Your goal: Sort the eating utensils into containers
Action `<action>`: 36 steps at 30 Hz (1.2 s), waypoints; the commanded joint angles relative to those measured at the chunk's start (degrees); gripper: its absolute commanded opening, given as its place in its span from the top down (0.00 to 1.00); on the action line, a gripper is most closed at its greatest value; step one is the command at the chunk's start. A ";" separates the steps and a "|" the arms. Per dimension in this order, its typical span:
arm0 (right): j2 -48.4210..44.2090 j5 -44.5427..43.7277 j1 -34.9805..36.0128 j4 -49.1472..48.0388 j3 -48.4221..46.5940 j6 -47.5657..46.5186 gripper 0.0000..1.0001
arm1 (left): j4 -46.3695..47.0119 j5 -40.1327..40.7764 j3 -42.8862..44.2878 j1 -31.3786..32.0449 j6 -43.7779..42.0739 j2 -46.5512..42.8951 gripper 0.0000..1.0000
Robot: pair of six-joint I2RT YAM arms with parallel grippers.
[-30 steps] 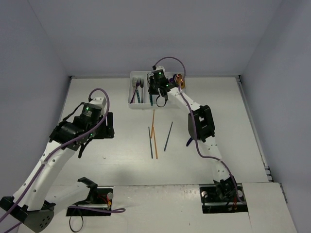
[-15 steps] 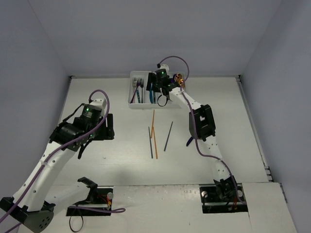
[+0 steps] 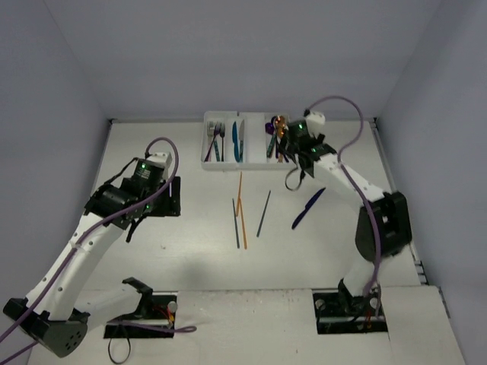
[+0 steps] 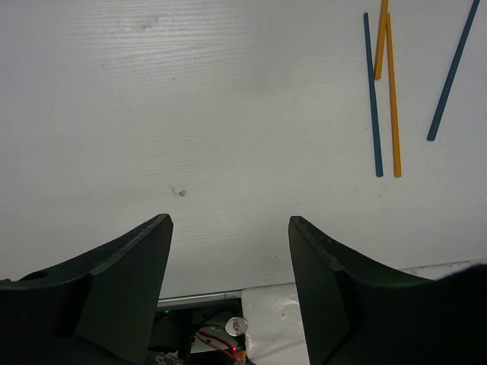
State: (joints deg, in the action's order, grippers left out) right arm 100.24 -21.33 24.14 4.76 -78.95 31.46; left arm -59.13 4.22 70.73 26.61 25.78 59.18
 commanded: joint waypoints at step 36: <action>-3.94 6.86 -5.33 6.66 30.41 19.45 0.79 | 2.26 -1.31 2.42 -0.42 -3.99 3.25 0.41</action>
State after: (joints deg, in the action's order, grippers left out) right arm 95.37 -15.90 19.14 10.17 -50.85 49.38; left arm -58.48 2.86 73.28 26.59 22.12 63.70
